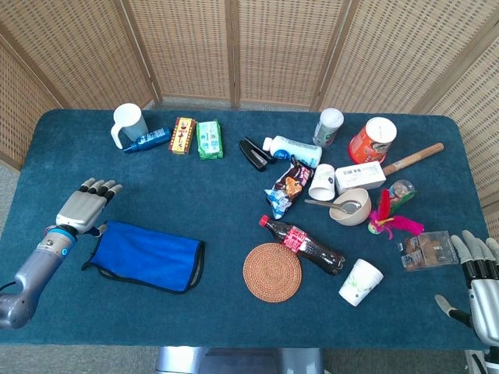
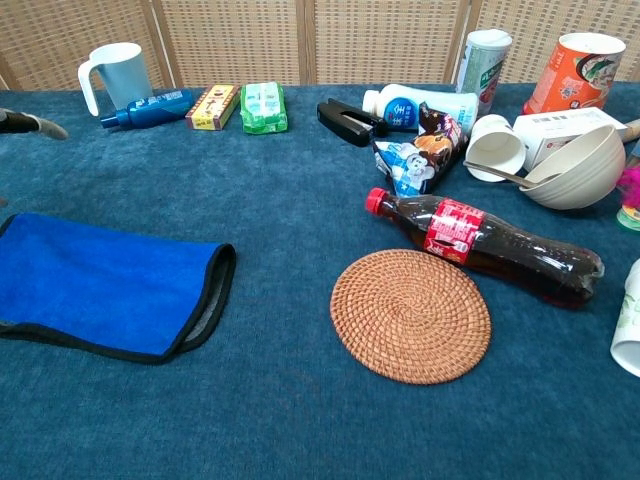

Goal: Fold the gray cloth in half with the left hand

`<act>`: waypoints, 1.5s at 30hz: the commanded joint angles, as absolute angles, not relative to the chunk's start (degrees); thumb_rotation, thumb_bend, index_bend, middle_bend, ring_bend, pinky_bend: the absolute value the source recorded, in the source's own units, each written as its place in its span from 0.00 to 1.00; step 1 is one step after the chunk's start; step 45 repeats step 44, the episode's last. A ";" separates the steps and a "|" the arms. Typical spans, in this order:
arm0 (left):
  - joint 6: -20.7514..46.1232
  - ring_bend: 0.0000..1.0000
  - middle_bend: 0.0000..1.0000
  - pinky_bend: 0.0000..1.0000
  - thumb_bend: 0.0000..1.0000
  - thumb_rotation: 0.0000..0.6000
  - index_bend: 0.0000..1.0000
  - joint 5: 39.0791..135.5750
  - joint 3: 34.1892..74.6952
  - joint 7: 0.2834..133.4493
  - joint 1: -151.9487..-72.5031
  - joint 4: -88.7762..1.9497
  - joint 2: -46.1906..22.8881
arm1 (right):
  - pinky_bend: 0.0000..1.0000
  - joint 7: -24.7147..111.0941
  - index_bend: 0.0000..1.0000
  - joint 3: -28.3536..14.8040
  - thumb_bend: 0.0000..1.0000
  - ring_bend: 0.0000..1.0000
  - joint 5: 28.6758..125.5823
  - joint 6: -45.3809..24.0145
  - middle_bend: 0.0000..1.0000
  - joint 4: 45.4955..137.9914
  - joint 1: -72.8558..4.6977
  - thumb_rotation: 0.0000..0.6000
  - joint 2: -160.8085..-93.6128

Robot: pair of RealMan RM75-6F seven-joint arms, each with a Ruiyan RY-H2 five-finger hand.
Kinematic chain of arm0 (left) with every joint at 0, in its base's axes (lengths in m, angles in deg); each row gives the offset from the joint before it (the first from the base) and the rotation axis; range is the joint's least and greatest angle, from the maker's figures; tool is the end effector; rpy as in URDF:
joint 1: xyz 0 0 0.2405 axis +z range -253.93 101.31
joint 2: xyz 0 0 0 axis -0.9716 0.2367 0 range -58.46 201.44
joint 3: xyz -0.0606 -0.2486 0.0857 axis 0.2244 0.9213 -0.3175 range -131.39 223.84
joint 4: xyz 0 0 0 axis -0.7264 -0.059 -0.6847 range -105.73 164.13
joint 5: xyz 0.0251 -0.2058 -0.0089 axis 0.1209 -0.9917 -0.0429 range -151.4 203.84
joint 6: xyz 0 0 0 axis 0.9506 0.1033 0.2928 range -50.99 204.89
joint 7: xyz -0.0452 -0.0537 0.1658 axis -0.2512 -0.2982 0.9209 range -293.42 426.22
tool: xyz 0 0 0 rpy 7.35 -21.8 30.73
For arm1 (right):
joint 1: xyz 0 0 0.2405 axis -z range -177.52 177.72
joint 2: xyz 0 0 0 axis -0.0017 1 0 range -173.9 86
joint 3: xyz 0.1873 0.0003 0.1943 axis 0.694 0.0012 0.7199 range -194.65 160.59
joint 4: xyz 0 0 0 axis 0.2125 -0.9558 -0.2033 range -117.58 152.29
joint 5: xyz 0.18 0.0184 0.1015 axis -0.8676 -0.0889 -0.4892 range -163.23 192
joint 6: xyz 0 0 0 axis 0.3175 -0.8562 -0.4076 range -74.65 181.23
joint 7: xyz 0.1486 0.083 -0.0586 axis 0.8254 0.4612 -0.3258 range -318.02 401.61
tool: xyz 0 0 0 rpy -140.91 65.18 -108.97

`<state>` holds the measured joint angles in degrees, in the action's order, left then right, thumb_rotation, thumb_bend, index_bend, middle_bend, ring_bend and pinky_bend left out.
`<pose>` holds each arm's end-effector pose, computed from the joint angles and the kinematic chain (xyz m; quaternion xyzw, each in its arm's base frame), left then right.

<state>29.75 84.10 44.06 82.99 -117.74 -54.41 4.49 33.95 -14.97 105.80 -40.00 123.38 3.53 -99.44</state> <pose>-0.2887 0.3878 0.0894 -0.7572 -0.3709 -0.1725 0.5093 -0.2876 -0.1695 0.2104 0.5781 -0.3573 0.3870 0.6231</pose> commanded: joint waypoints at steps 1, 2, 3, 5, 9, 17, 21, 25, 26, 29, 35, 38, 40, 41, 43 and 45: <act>26.21 0.00 0.00 0.00 0.34 1.00 0.00 87.60 44.67 79.32 -115.19 -54.86 5.45 | 0.00 33.72 0.00 -14.73 0.00 0.00 105.65 -40.15 0.00 123.07 3.47 1.00 -99.69; 25.23 0.00 0.00 0.00 0.33 1.00 0.00 88.58 44.82 78.18 -114.50 -54.99 5.83 | 0.00 33.59 0.00 -14.56 0.00 0.00 105.29 -40.08 0.00 122.90 3.42 1.00 -99.84; 24.02 0.00 0.00 0.00 0.31 1.00 0.00 89.40 45.07 76.97 -113.74 -55.18 6.28 | 0.00 33.50 0.00 -14.34 0.00 0.00 104.81 -39.98 0.00 122.73 3.34 1.00 -99.97; 21.93 0.00 0.00 0.00 0.28 1.00 0.00 90.66 45.38 75.17 -112.39 -55.72 7.09 | 0.00 33.38 0.00 -13.93 0.00 0.00 104.22 -39.97 0.00 122.42 3.19 1.00 -100.23; 14.43 0.00 0.00 0.00 0.19 1.00 0.00 92.87 45.81 71.27 -107.41 -59.40 10.25 | 0.00 32.74 0.00 -13.28 0.00 0.00 103.73 -40.37 0.00 121.81 3.01 1.00 -100.97; 3.15 0.00 0.00 0.00 0.17 1.00 0.00 98.86 44.23 69.92 -99.37 -65.60 13.20 | 0.00 32.59 0.00 -12.86 0.00 0.00 102.84 -40.15 0.00 121.31 2.80 1.00 -101.54; -1.29 0.00 0.00 0.00 0.17 1.00 0.00 101.09 43.60 69.97 -95.83 -66.27 13.08 | 0.00 33.21 0.00 -12.65 0.00 0.00 102.56 -40.45 0.00 121.37 2.93 1.00 -101.25; -4.70 0.00 0.00 0.00 0.17 1.00 0.00 102.66 43.43 68.78 -93.01 -66.12 12.43 | 0.00 33.55 0.00 -12.35 0.00 0.00 101.67 -40.33 0.00 121.24 2.93 1.00 -101.17; -6.13 0.00 0.00 0.00 0.17 1.00 0.00 103.26 43.24 67.75 -91.72 -66.06 12.24 | 0.00 33.78 0.00 -12.14 0.00 0.00 101.13 -40.29 0.00 121.06 2.93 1.00 -101.14; -8.56 0.00 0.00 0.00 0.17 1.00 0.00 104.82 42.99 66.20 -89.58 -65.29 11.88 | 0.00 34.01 0.00 -11.86 0.00 0.00 100.59 -40.39 0.00 120.82 2.96 1.00 -101.18; -11.16 0.00 0.00 0.00 0.17 1.00 0.00 107.87 42.75 64.05 -86.82 -63.99 11.80 | 0.00 34.62 0.00 -11.77 0.00 0.00 100.62 -40.99 0.00 121.05 3.25 1.00 -100.98; -11.96 0.00 0.00 0.00 0.17 1.00 0.00 108.83 42.93 63.49 -85.88 -63.80 11.71 | 0.00 34.24 0.00 -11.80 0.00 0.00 100.29 -40.68 0.00 121.13 3.20 1.00 -101.07; -12.00 0.00 0.00 0.00 0.17 1.00 0.00 109.17 43.12 63.28 -85.47 -63.76 11.67 | 0.00 33.97 0.00 -11.78 0.00 0.00 100.05 -40.54 0.00 121.14 3.16 1.00 -101.17; -11.96 0.00 0.00 0.00 0.17 1.00 0.00 109.26 43.17 63.25 -85.38 -63.74 11.67 | 0.00 33.89 0.00 -11.78 0.00 0.00 100.02 -40.50 0.00 121.13 3.15 1.00 -101.20; -11.76 0.00 0.00 0.00 0.16 1.00 0.00 109.30 43.41 63.35 -85.08 -63.57 11.64 | 0.00 33.61 0.00 -11.70 0.00 0.00 99.72 -40.26 0.00 121.06 3.03 1.00 -101.36; -11.66 0.00 0.00 0.00 0.16 1.00 0.00 109.29 43.52 63.39 -84.97 -63.49 11.59 | 0.00 33.44 0.00 -11.65 0.00 0.00 99.58 -40.15 0.00 121.02 2.96 1.00 -101.43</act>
